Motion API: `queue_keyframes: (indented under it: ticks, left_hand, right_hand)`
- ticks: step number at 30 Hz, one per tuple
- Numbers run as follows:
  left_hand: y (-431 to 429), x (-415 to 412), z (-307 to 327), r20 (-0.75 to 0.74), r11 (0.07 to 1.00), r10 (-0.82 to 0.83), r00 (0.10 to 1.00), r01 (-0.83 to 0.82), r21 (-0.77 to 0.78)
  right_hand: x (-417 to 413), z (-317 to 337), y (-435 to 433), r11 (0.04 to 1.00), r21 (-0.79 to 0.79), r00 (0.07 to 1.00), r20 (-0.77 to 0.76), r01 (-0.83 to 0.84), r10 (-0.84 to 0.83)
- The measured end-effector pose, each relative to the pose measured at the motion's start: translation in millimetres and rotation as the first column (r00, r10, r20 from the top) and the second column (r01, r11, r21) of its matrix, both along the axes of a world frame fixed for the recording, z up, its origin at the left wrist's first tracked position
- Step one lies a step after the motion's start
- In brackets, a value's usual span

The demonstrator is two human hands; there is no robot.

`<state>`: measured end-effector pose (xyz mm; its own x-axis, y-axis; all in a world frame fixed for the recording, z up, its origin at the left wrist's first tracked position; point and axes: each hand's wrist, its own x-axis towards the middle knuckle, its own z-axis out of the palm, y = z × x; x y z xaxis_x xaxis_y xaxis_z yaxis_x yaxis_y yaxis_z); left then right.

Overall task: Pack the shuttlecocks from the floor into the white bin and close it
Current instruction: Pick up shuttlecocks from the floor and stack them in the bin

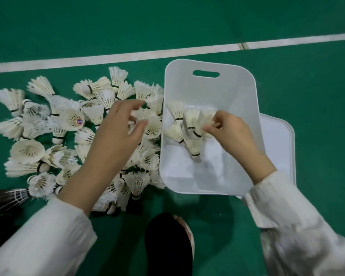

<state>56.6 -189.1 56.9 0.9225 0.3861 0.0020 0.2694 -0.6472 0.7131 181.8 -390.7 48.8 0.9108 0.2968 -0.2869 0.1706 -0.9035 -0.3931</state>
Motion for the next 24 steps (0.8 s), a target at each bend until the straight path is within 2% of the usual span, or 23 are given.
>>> queue_keyframes:
  ticks: [3,6,10,14,18,21,24]
  left_hand:
    - [9,-17,-27,-0.134,0.998,-0.029,0.991,0.036,0.055]
    - [1,-35,-54,-0.236,0.987,-0.125,0.964,0.145,0.067]
    - [-13,-52,-78,-0.321,0.965,-0.175,0.931,0.227,0.134]
    - [-19,-65,-99,-0.377,0.923,-0.203,0.904,0.305,0.236]
    - [-16,-72,-111,-0.416,0.856,-0.253,0.873,0.403,0.325]
    - [-14,-74,-110,-0.397,0.832,-0.295,0.869,0.438,0.342]
    - [-14,-75,-105,-0.398,0.848,-0.289,0.871,0.426,0.315]
  right_hand:
    - [15,-34,-9,0.974,-0.224,0.999,-0.028,0.02,-0.027]
    - [21,-61,-13,0.949,-0.316,0.996,-0.084,-0.001,-0.026]
    - [22,-75,-13,0.928,-0.372,0.995,-0.096,-0.025,-0.012]
    - [20,-74,-8,0.929,-0.37,0.995,-0.093,-0.018,-0.018]
    - [8,-44,-1,0.941,-0.339,1.0,0.022,0.004,0.004]
    - [-16,-7,15,0.973,-0.228,0.987,0.142,-0.037,0.071]
    - [-49,29,42,0.983,-0.078,0.968,0.18,-0.164,0.176]
